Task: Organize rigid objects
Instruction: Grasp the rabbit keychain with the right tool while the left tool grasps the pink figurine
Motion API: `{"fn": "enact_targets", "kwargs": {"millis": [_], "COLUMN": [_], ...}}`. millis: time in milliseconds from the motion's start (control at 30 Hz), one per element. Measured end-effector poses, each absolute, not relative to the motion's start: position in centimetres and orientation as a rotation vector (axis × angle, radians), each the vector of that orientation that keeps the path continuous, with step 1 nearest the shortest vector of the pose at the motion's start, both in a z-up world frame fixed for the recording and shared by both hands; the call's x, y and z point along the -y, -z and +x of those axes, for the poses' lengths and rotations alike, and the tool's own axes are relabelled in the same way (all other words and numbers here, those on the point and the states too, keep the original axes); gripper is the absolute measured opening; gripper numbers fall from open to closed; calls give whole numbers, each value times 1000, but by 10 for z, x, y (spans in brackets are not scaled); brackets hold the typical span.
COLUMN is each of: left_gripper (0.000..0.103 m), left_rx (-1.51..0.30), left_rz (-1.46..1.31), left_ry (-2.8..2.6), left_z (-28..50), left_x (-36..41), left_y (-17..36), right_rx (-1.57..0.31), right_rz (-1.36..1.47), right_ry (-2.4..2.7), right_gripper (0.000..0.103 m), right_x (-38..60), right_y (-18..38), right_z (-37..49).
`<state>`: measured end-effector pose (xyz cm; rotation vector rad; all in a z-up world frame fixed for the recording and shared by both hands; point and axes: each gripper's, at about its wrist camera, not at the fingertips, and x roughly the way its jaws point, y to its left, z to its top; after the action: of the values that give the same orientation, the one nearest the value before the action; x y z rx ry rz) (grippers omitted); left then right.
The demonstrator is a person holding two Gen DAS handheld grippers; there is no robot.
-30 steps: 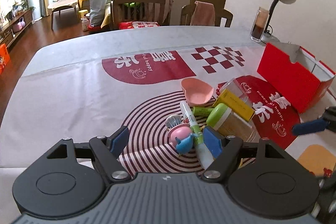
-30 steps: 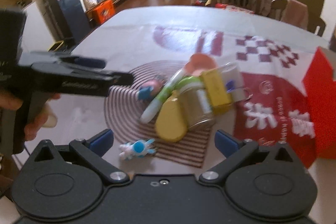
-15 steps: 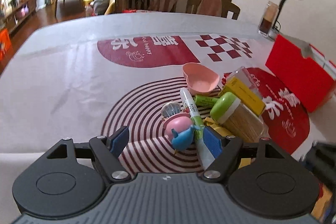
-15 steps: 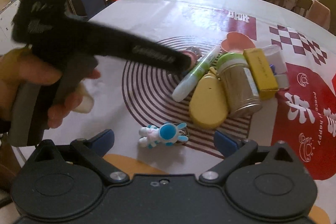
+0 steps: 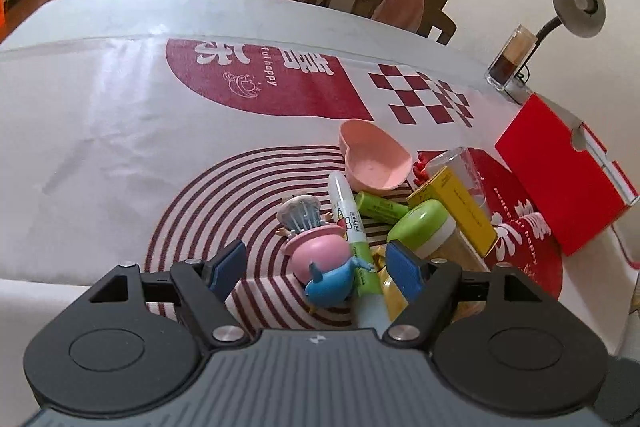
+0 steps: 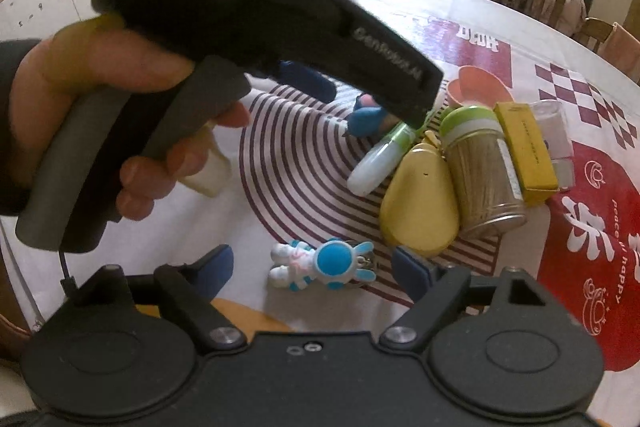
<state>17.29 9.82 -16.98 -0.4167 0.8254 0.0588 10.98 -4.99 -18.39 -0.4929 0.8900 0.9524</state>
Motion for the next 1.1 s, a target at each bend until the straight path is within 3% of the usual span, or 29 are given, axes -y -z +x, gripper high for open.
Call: {"fn": "enact_targets", "kwargs": {"millis": [33, 133, 267, 467, 600, 1100], "left_gripper": [75, 58, 47, 46, 46, 45], "left_rx": [-823, -825, -830, -829, -829, -801], "left_rz": [-422, -438, -474, -498, -501, -532], "left_ry": [-57, -45, -43, -46, -57, -100], "left_z": [173, 174, 174, 174, 173, 152], "left_x": [-98, -99, -101, -102, -101, -109], "left_y": [170, 171, 175, 176, 176, 173], "right_rx": [-891, -893, -896, -869, -849, -877], "right_rz": [-496, -504, -519, -550, -564, -498], "right_ry": [-954, -962, -966, -966, -964, -961], "right_gripper": [83, 82, 79, 74, 58, 58], "right_x": [49, 48, 45, 41, 43, 73], "right_y": [185, 187, 190, 193, 192, 173], "right_z": [110, 110, 110, 105, 101, 106]}}
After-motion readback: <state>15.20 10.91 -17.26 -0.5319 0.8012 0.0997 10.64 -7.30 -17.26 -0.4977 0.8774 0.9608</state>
